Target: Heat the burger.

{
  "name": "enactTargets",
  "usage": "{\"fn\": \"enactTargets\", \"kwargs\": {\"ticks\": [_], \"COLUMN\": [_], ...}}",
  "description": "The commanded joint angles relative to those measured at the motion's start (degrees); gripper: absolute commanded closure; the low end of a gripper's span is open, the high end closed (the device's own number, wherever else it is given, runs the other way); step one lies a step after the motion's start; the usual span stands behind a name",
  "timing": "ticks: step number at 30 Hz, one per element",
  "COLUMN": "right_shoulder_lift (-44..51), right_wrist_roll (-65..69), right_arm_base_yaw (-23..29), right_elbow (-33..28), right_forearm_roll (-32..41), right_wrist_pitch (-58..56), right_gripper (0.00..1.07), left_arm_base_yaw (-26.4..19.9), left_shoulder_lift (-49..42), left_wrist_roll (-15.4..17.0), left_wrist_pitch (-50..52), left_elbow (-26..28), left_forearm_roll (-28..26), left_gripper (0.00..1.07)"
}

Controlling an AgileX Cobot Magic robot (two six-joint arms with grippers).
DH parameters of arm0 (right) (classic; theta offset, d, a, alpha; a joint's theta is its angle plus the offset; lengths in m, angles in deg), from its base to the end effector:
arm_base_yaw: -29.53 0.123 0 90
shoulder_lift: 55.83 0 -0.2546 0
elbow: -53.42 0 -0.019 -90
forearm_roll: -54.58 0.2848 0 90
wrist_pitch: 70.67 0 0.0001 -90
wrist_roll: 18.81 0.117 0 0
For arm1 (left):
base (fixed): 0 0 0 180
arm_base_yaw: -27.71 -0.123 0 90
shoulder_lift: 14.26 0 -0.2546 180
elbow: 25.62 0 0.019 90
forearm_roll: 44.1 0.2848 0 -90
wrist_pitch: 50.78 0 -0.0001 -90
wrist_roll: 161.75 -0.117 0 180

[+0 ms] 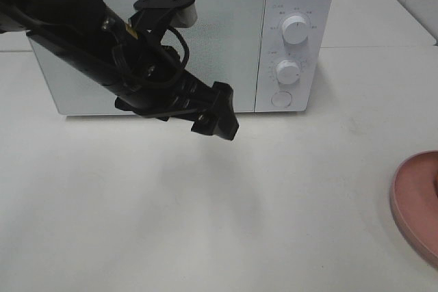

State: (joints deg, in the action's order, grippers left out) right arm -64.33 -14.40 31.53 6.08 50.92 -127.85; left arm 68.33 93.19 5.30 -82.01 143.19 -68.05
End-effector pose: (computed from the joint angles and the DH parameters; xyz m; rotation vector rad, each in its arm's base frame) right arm 0.0809 -0.0035 0.2906 0.0423 1.9706 -0.0025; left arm 0.2850 -0.2769 0.1494 0.8273 2.5229 -0.5737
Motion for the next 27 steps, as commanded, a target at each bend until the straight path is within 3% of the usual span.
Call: {"fn": "enactTargets", "kwargs": {"ticks": [1, 6, 8, 14, 19, 20, 22, 24, 25, 27], "right_shoulder_lift": [1.5, 1.5, 1.5, 1.5, 1.5, 1.5, 1.5, 1.5, 1.5, 1.5], "right_wrist_roll": [-0.6, -0.6, -0.6, -0.5, -0.5, -0.5, -0.5, -0.5, -0.5, -0.5], "right_arm_base_yaw": [-0.3, -0.3, -0.3, -0.3, -0.3, -0.3, -0.3, -0.3, -0.3, -0.3], "right_elbow": [-0.1, -0.1, -0.1, -0.1, -0.1, -0.1, -0.1, -0.1, -0.1, -0.1], "right_forearm_roll": [0.1, 0.1, 0.1, 0.1, 0.1, 0.1, 0.1, 0.1, 0.1, 0.1], "right_wrist_pitch": [0.0, 0.0, 0.0, 0.0, 0.0, 0.0, 0.0, 0.0, 0.0, 0.0], "right_gripper": [0.31, 0.31, 0.31, 0.31, 0.31, 0.31, 0.31, 0.31, 0.31, 0.31], "left_arm_base_yaw": [0.0, -0.4, -1.7, -5.1, -12.0, -15.4, -16.8, -24.0, -24.0, -29.1], "left_shoulder_lift": [-1.6, -4.0, -5.4, -7.3, -10.3, -12.0, -12.9, -16.8, -16.8, -20.1], "left_wrist_roll": [-0.2, 0.2, 2.0, 3.0, 2.9, 2.9, 2.9, 2.9, 2.9, 2.9], "left_wrist_pitch": [-4.6, -14.4, -20.6, -25.1, -29.9, -31.9, -32.7, -36.3, -36.3, -37.5], "left_elbow": [-0.2, -0.2, -0.2, -0.3, -0.3, -0.3, -0.3, -0.3, -0.3, -0.3], "left_forearm_roll": [1.7, 4.4, 6.1, 6.8, 8.1, 9.2, 9.4, 10.5, 10.5, 11.4], "left_gripper": [0.06, 0.06, 0.06, 0.06, 0.06, 0.06, 0.06, 0.06, 0.06, 0.06]}}
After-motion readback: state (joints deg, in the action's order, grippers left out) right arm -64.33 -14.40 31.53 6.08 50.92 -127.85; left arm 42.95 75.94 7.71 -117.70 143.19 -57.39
